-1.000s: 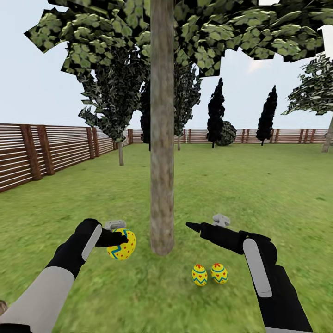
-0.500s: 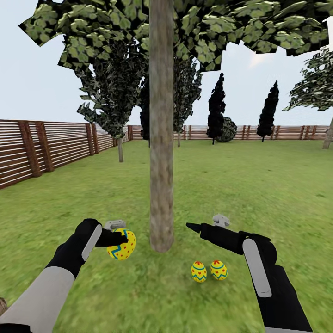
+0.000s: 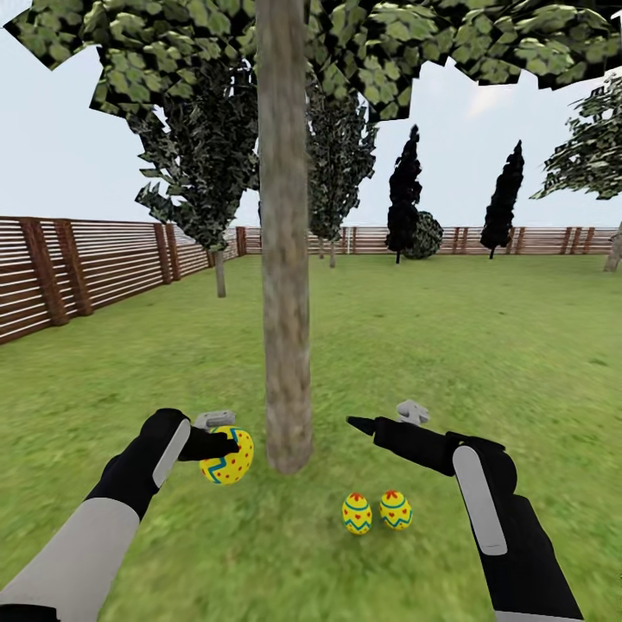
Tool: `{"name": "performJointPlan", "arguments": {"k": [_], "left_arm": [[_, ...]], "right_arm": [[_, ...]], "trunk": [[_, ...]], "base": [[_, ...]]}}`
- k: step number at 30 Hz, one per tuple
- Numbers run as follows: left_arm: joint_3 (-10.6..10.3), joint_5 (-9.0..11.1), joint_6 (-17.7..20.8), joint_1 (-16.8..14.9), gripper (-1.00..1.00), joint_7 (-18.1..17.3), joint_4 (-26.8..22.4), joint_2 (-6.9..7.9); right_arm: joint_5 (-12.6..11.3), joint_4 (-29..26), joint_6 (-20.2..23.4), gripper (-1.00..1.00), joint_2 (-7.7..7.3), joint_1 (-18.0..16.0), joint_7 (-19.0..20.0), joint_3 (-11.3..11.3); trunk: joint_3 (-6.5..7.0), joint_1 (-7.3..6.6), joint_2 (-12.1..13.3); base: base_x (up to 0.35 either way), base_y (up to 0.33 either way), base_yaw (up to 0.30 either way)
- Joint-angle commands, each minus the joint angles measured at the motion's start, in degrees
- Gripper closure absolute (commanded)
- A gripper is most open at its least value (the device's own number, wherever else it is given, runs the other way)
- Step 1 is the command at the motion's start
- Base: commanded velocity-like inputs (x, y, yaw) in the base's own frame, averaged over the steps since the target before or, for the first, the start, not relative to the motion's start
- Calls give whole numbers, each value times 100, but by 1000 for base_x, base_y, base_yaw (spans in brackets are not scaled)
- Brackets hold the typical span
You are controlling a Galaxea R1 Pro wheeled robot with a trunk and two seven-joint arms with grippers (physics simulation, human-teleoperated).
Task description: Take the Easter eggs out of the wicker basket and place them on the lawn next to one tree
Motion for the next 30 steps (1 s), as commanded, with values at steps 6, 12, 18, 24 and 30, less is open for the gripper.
{"name": "performJointPlan", "arguments": {"k": [6,12,18,24,30], "left_arm": [[-19,-14,13,-9,100,-30,-5,1],[-16,-14,10,-11,100,-30,-5,5],[-13,-14,10,-11,100,-30,-2,1],[-17,-14,6,-11,100,-30,41,4],[-14,-10,-190,-33,100,-30,480,-2]], "right_arm": [[47,-1,27,-100,15,-5,58,-15],[44,-6,24,-100,33,0,58,-15],[33,-45,27,-100,32,-14,59,0],[38,-87,21,-100,36,-9,71,-1],[38,-97,19,-100,36,-8,76,-4]], "trunk": [[-64,1,-4],[-114,1,-4],[-122,1,-4],[-122,1,-4],[-124,1,-4]], "base": [[172,-242,0],[166,-244,0],[164,-244,0],[167,-245,0],[179,-245,0]]}}
